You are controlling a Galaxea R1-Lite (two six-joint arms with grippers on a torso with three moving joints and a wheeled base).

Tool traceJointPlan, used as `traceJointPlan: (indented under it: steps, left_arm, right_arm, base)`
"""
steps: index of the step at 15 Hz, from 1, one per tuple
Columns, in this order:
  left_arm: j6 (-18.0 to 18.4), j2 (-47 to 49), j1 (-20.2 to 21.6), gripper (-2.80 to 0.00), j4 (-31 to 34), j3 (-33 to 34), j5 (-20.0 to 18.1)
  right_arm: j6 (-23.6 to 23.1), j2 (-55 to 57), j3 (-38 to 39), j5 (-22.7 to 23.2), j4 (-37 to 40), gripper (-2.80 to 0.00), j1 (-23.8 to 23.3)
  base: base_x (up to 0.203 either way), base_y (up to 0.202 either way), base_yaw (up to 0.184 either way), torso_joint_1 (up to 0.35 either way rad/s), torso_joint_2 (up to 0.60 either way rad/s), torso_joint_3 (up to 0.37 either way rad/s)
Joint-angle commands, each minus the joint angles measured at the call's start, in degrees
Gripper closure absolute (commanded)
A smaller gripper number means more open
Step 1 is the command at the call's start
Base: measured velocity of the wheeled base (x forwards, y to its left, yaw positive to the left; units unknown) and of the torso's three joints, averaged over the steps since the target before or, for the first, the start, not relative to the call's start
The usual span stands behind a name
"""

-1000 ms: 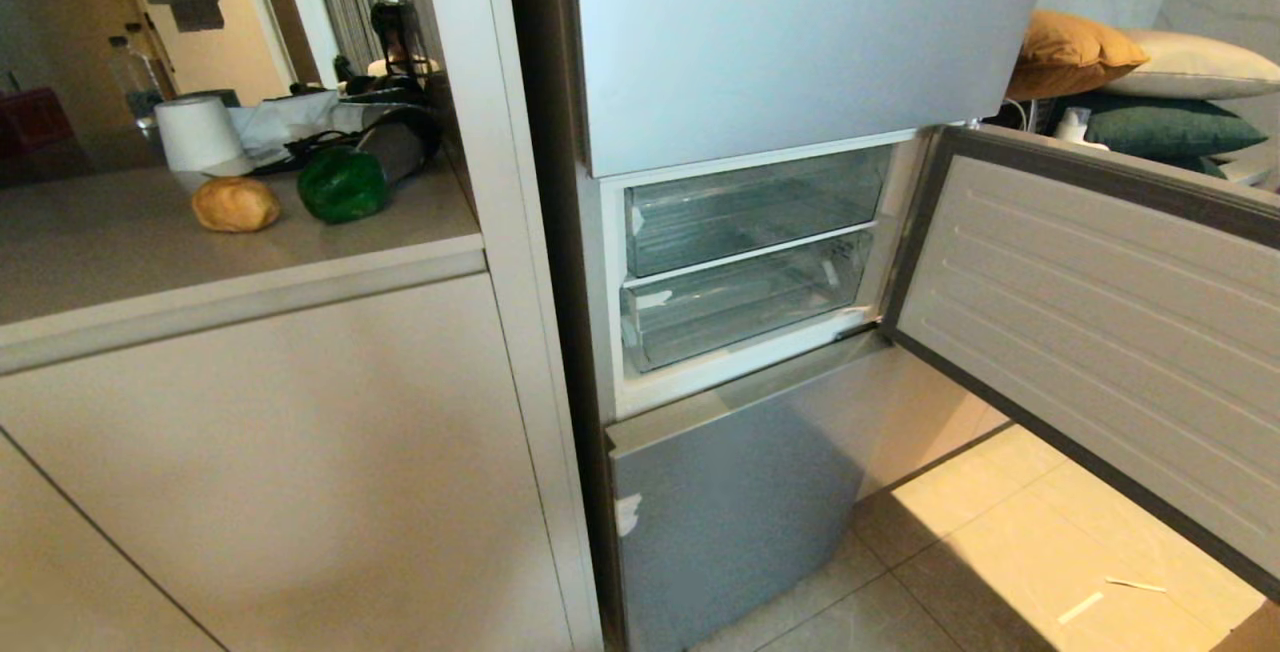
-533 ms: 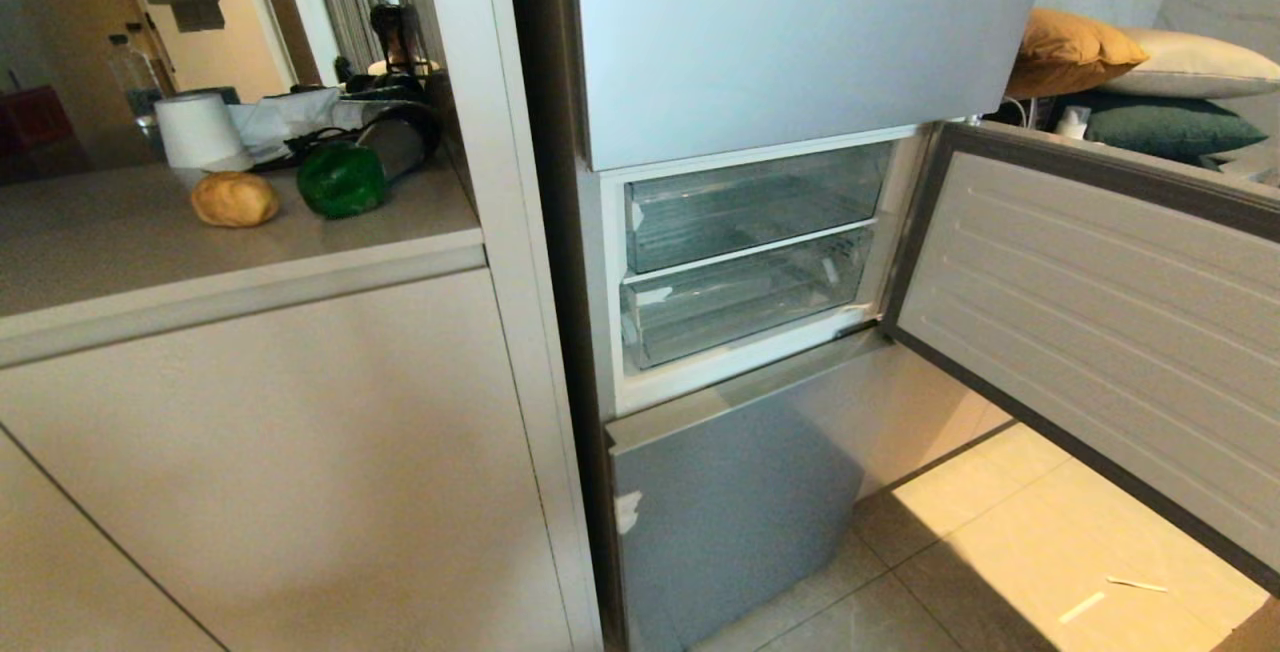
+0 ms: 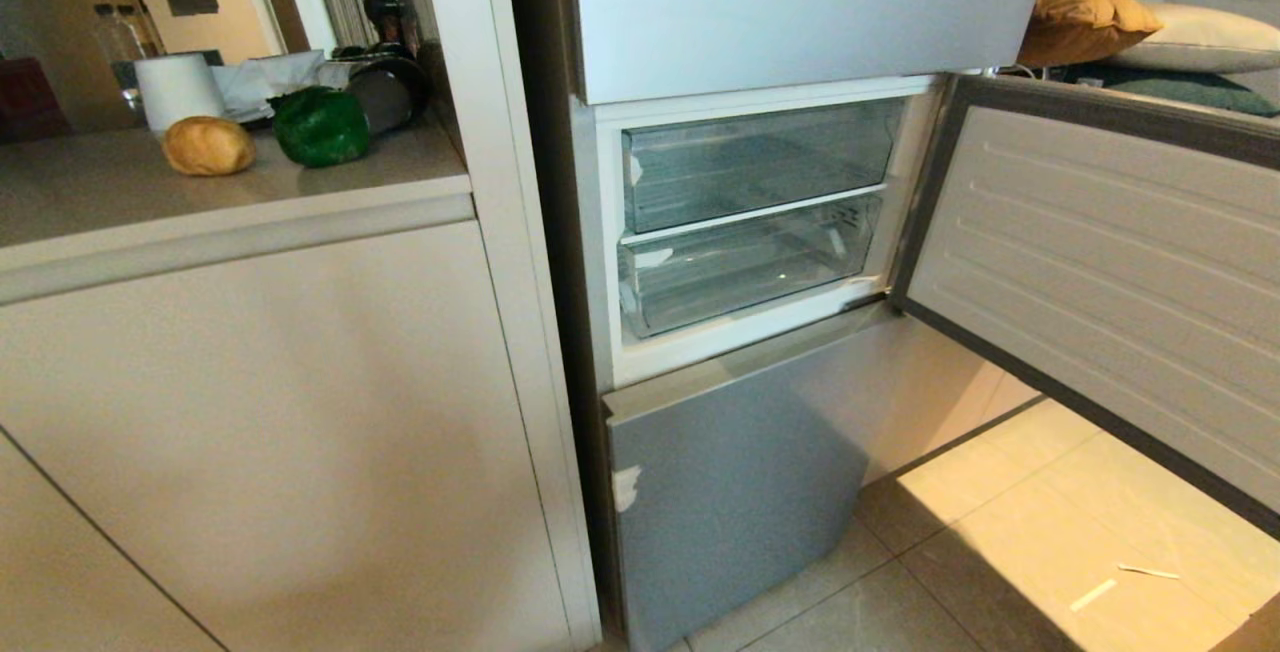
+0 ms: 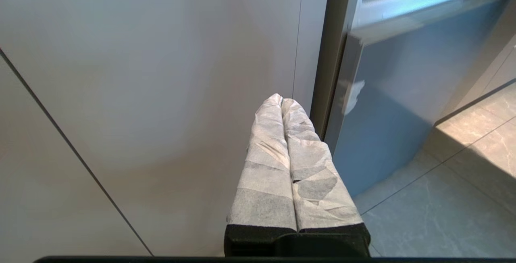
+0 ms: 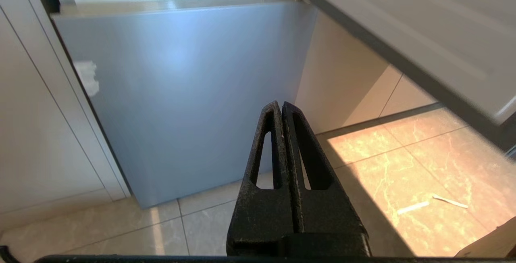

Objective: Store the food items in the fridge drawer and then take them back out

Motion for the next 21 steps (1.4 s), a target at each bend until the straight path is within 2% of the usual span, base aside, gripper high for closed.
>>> traceJointPlan:
  steps: [1,6,10,14,17,21]
  left_arm:
    - [0.00,-0.01,0.00,0.00,-0.07,0.62,0.01]
    - [0.00,-0.01,0.00,0.00,-0.08,0.62,0.01]
    - [0.00,-0.01,0.00,0.00,-0.02,0.62,0.01]
    - [0.00,-0.01,0.00,0.00,-0.02,0.62,0.01]
    - [0.00,-0.01,0.00,0.00,-0.11,0.62,0.01]
    - [0.00,-0.01,0.00,0.00,-0.11,0.62,0.01]
  right_arm:
    - [0.04,-0.02,0.00,0.01,0.02,0.00,-0.02]
    - [0.04,0.00,-0.04,0.01,0.02,0.00,-0.02]
    - [-0.42,-0.01,-0.07,-0.06,0.19,0.00,0.02]
    - [-4.59,0.14,-1.03,0.00,-0.04,0.00,-0.12]
    - [-3.71,8.22,-11.84,-0.60,0.17,0.00,-0.22]
    - [-0.08,36.31,-27.63,-1.04,-0.87,0.00,-0.38]
  base:
    - [0.000,0.000,0.000,-0.222,0.54,0.328]
    - [0.000,0.000,0.000,-0.199,0.50,0.300]
    - [0.000,0.000,0.000,-0.041,0.11,0.068]
    - [0.000,0.000,0.000,0.000,0.00,0.000]
    - [0.000,0.000,0.000,0.000,0.00,0.000]
    - [0.000,0.000,0.000,0.000,0.00,0.000]
